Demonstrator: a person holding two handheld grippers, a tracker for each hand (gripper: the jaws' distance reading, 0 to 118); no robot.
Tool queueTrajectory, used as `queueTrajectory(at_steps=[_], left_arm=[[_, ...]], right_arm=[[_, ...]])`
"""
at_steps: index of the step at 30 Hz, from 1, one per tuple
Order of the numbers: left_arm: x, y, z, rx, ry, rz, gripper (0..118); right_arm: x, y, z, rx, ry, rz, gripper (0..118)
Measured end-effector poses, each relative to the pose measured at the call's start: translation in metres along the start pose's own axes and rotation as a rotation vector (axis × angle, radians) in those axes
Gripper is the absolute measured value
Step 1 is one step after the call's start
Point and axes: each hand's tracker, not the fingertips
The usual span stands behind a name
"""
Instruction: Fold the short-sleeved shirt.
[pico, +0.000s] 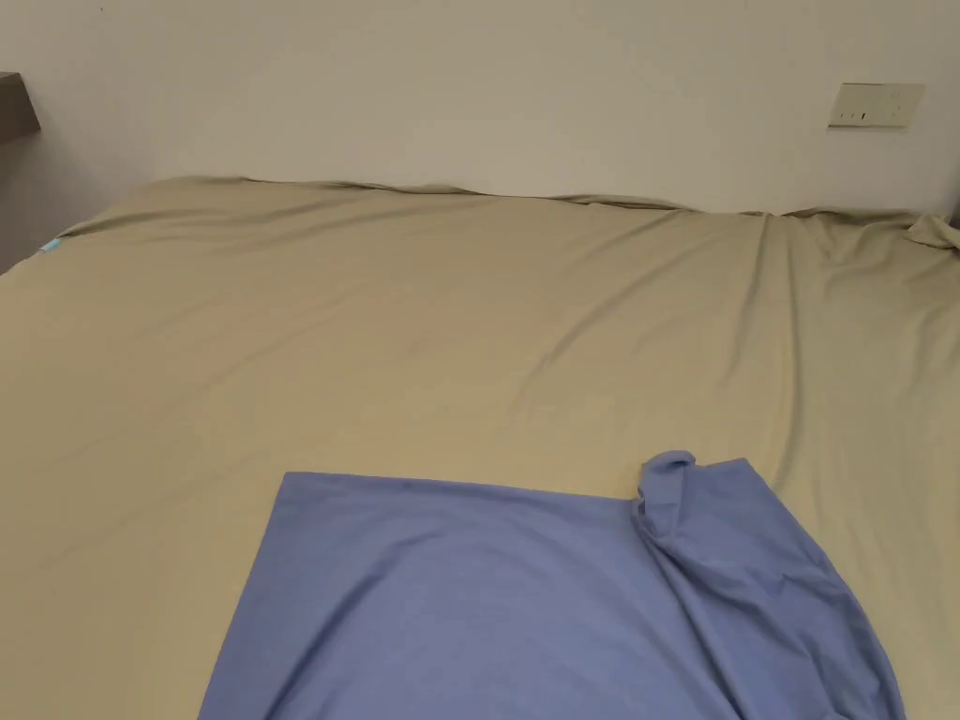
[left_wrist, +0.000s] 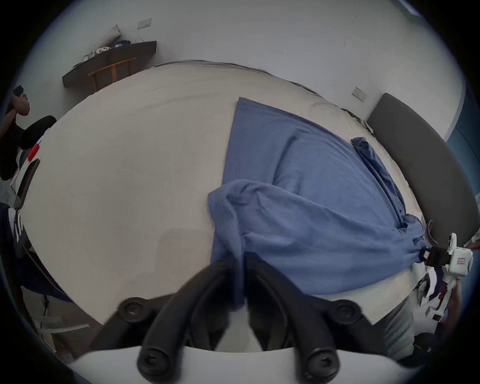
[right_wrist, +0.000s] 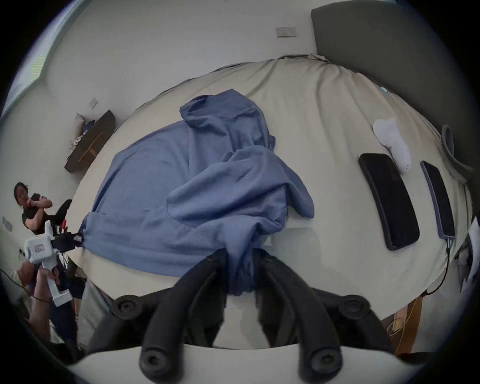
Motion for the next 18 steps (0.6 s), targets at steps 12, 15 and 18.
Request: queueTrajectory(at_steps=[12, 15, 18], left_arm=[[0.052, 0.067, 0.069, 0.4, -0.044, -0.09, 37], [0.064, 0.089, 0.056, 0.462, 0.052, -0.156, 0], [0.066, 0.123, 0.036, 0.451, 0.003, -0.156, 0]], right_arm=[[-0.059, 0.076, 0.058, 0.413, 0.02, 0.179, 12], [-0.068, 0.088, 0.044, 0.45, -0.044, 0.2, 3], [-0.066, 0.101, 0.029, 0.441, -0.027, 0.198, 3]])
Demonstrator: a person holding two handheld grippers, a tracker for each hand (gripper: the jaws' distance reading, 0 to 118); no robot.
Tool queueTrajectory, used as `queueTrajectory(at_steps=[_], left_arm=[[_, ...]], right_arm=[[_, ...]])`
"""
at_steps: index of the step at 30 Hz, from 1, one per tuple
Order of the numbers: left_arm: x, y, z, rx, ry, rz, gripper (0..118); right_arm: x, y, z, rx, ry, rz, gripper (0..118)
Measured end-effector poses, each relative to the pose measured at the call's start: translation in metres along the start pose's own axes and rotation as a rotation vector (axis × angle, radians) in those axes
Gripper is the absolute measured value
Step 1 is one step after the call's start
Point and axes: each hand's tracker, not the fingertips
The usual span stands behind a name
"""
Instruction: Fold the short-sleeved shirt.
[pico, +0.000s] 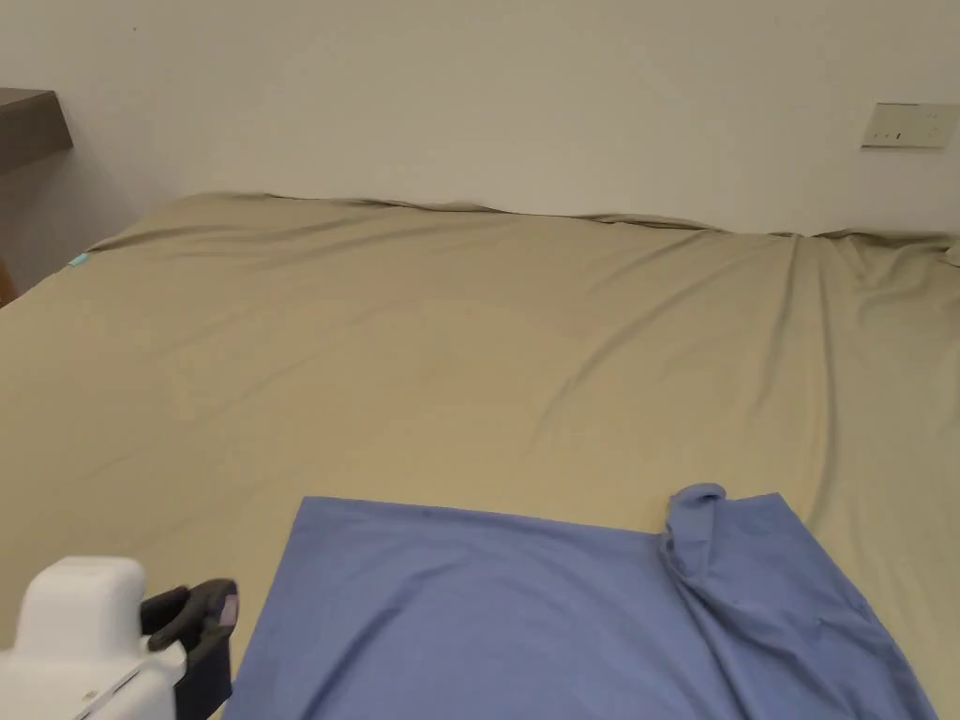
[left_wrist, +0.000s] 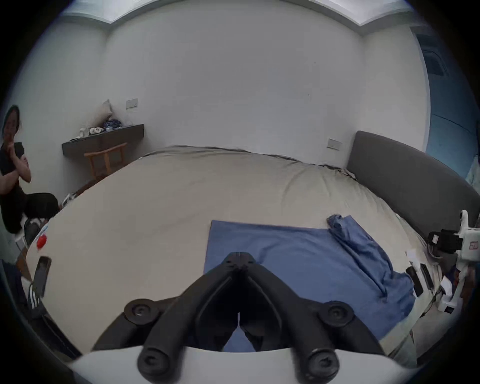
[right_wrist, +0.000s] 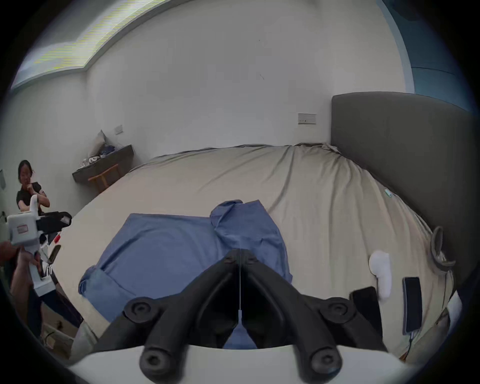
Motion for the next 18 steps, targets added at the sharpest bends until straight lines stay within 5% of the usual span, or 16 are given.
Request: queueTrajectory(at_steps=[9, 11, 12, 13, 18], left_arm=[[-0.026, 0.072, -0.186, -0.222, 0.039, -0.127, 0], [-0.032, 0.074, -0.23, -0.307, 0.035, -0.122, 21], [-0.036, 0.074, -0.249, -0.359, 0.014, -0.089, 59], [-0.039, 0.07, -0.267, -0.437, 0.01, -0.061, 84], [-0.045, 0.039, -0.319, -0.555, 0.056, -0.009, 86]], right_arm=[[0.003, 0.031, -0.051, -0.01, 0.022, 0.004, 3], [0.003, 0.038, -0.062, -0.02, 0.012, 0.011, 3], [0.003, 0.041, -0.066, -0.025, 0.008, 0.012, 3], [0.004, 0.043, -0.071, -0.03, 0.008, 0.011, 3], [0.008, 0.052, -0.088, -0.047, 0.01, -0.001, 3]])
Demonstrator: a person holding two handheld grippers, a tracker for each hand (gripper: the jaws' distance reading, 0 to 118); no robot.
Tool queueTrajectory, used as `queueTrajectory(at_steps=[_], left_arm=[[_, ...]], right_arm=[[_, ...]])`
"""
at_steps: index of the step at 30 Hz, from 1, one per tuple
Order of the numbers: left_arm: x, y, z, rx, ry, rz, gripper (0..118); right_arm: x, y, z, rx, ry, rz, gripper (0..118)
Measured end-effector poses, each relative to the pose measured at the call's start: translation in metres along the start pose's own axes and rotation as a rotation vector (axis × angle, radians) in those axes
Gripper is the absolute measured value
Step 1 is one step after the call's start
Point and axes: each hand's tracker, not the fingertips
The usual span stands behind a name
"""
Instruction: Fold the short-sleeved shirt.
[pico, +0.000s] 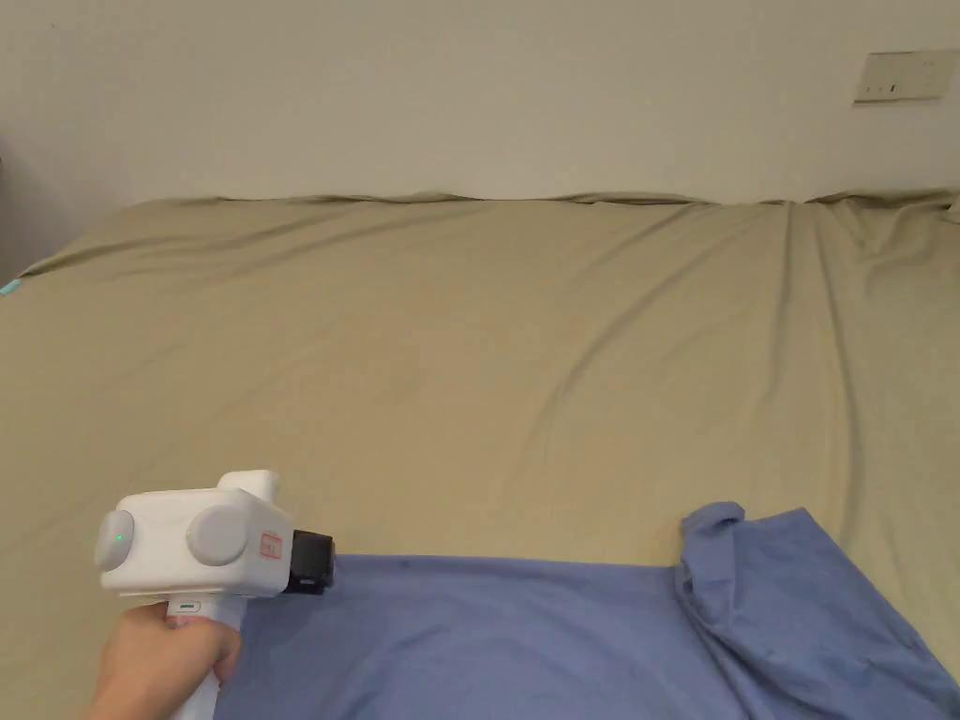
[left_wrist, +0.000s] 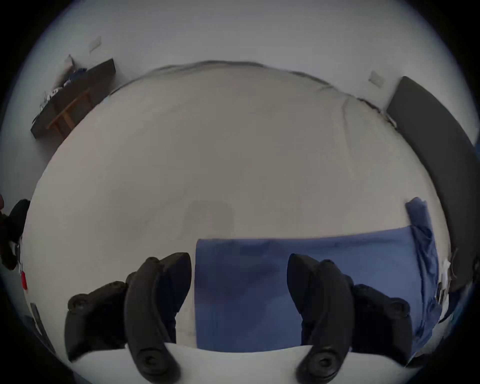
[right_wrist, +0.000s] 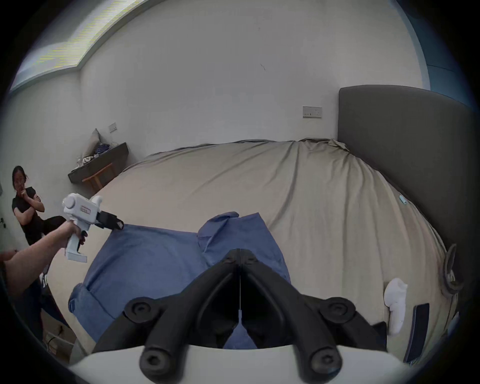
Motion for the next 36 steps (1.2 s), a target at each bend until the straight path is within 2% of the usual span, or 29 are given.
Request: queueTrajectory(at_steps=[2, 3, 4, 5, 6, 7, 8, 9, 10, 13, 16, 17, 20, 21, 22, 23, 24, 25, 28, 29, 32, 36], left_arm=[[0.002, -0.003, -0.009, -0.018, 0.018, 0.008, 84], [0.002, -0.007, -0.006, -0.015, 0.021, 0.017, 78], [0.002, -0.011, -0.001, 0.054, 0.023, 0.043, 63], [0.002, -0.013, 0.004, 0.087, 0.026, 0.041, 27], [0.003, -0.014, 0.008, 0.085, 0.013, 0.029, 2], [0.003, -0.016, 0.01, 0.091, -0.049, 0.024, 2], [0.004, -0.016, 0.013, 0.08, -0.028, 0.027, 2], [0.006, -0.017, 0.013, 0.072, -0.027, 0.015, 2], [0.012, -0.019, 0.018, 0.069, -0.025, -0.001, 2], [0.015, -0.019, 0.022, 0.069, -0.022, -0.009, 2], [0.017, -0.019, 0.021, 0.058, -0.022, -0.006, 2], [0.018, -0.019, 0.021, 0.053, -0.022, -0.007, 2], [0.012, -0.013, 0.011, 0.048, -0.03, 0.007, 2], [0.012, -0.013, 0.011, 0.05, -0.034, 0.015, 2], [0.008, -0.014, 0.009, 0.05, -0.04, 0.024, 2], [0.007, -0.013, 0.01, 0.049, -0.045, 0.03, 2], [0.006, -0.012, 0.011, 0.05, -0.049, 0.037, 2], [0.005, -0.012, 0.013, 0.053, -0.054, 0.043, 2], [0.006, -0.015, 0.021, 0.078, -0.064, 0.046, 2], [0.005, -0.016, 0.025, 0.093, -0.077, 0.05, 2], [0.005, -0.021, 0.043, 0.122, -0.109, 0.05, 2], [0.005, -0.035, 0.085, 0.243, -0.141, 0.02, 2]], right_arm=[[0.006, 0.008, -0.011, -0.024, 0.008, -0.007, 3], [0.01, 0.013, -0.019, -0.035, 0.008, -0.016, 3], [0.016, 0.02, -0.03, -0.062, 0.022, -0.035, 3], [0.026, 0.029, -0.043, -0.104, 0.042, -0.059, 7], [0.034, 0.037, -0.057, -0.139, 0.056, -0.082, 38], [0.042, 0.044, -0.076, -0.187, 0.062, -0.088, 78], [0.049, 0.05, -0.1, -0.257, 0.063, -0.076, 106], [0.056, 0.053, -0.121, -0.315, 0.044, -0.065, 113], [0.062, 0.054, -0.144, -0.377, 0.04, -0.049, 109], [0.065, 0.046, -0.197, -0.557, -0.033, 0.004, 109], [0.058, 0.03, -0.221, -0.622, -0.003, 0.046, 107], [0.056, 0.024, -0.224, -0.64, 0.015, 0.055, 103], [0.049, 0.014, -0.228, -0.644, -0.007, 0.066, 63], [0.058, 0.011, -0.234, -0.621, -0.025, 0.072, 63], [0.059, 0.011, -0.233, -0.59, -0.071, 0.069, 23], [0.06, 0.01, -0.228, -0.537, -0.125, 0.065, 2], [0.062, 0.009, -0.222, -0.46, -0.126, 0.02, 2], [0.062, 0.011, -0.214, -0.443, -0.085, -0.009, 2], [0.059, 0.013, -0.196, -0.353, -0.087, 0.025, 2], [0.058, 0.019, -0.185, -0.328, -0.036, -0.009, 2], [0.058, 0.024, -0.17, -0.307, 0.013, -0.073, 2], [0.05, 0.034, -0.131, -0.206, 0.046, -0.049, 2]])
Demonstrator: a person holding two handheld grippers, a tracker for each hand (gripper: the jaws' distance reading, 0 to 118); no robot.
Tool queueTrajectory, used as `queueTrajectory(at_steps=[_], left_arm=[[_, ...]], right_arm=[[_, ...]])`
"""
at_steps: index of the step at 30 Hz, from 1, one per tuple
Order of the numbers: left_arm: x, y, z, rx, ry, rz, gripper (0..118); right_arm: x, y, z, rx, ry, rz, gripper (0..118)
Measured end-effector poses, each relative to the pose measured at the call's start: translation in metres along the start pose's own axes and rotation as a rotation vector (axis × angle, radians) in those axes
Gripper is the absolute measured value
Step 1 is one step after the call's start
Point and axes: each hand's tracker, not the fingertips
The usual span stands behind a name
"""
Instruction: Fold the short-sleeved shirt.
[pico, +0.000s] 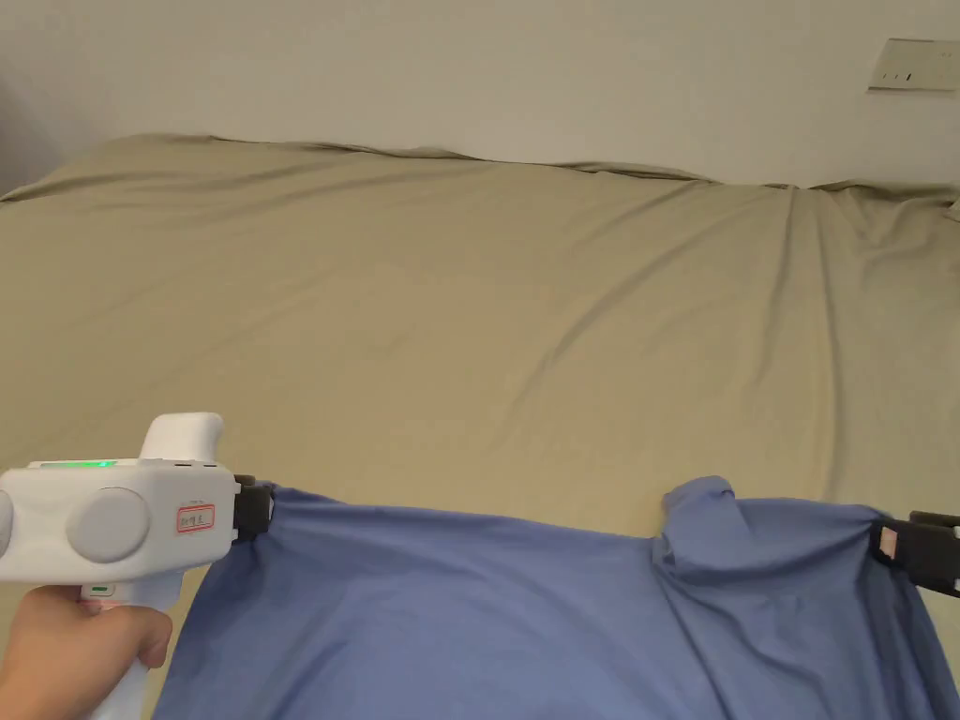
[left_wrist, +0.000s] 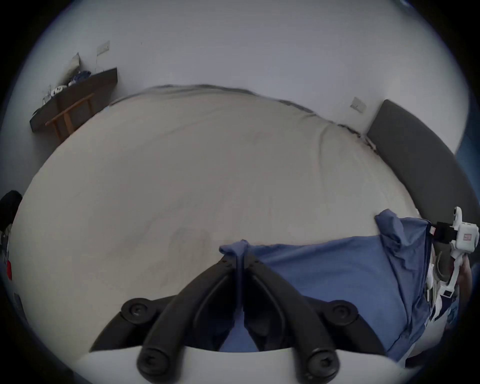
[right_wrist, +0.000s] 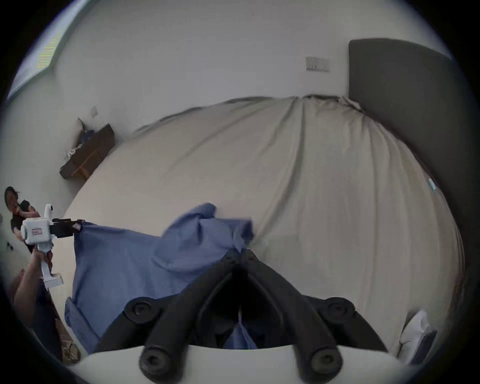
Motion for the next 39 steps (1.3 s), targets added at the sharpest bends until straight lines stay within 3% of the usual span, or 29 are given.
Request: queueTrajectory(at_steps=[9, 18, 22, 23, 27, 28, 35, 36, 37, 38, 39], left_arm=[[-0.003, -0.028, 0.118, 0.12, -0.049, -0.067, 2], [-0.026, -0.12, 0.202, 0.085, -0.049, -0.029, 2], [-0.04, -0.171, 0.214, 0.019, -0.023, 0.041, 2], [-0.044, -0.183, 0.215, -0.006, -0.025, 0.055, 2], [-0.053, -0.224, 0.211, -0.064, -0.009, 0.112, 2], [-0.054, -0.232, 0.208, -0.082, -0.005, 0.12, 2], [-0.05, -0.266, 0.195, -0.139, -0.008, 0.128, 2], [-0.047, -0.268, 0.194, -0.137, -0.004, 0.122, 6], [-0.044, -0.269, 0.195, -0.129, -0.003, 0.109, 18], [-0.042, -0.269, 0.197, -0.131, 0.001, 0.101, 40], [-0.039, -0.266, 0.2, -0.135, 0.017, 0.097, 73]], right_arm=[[0.001, -0.014, 0.112, 0.131, 0.024, -0.021, 2], [0.003, -0.101, 0.208, 0.094, 0.031, -0.039, 2], [0.01, -0.152, 0.22, 0.024, -0.047, -0.103, 2], [0.016, -0.164, 0.218, -0.017, -0.017, -0.132, 2], [0.025, -0.213, 0.21, -0.108, -0.088, -0.206, 2], [0.027, -0.224, 0.207, -0.117, -0.065, -0.216, 2], [0.03, -0.26, 0.183, -0.174, -0.164, -0.199, 2], [0.032, -0.262, 0.18, -0.168, -0.171, -0.207, 2], [0.033, -0.263, 0.179, -0.167, -0.166, -0.207, 2], [0.034, -0.261, 0.178, -0.177, -0.152, -0.218, 7], [0.033, -0.259, 0.18, -0.189, -0.134, -0.235, 35]])
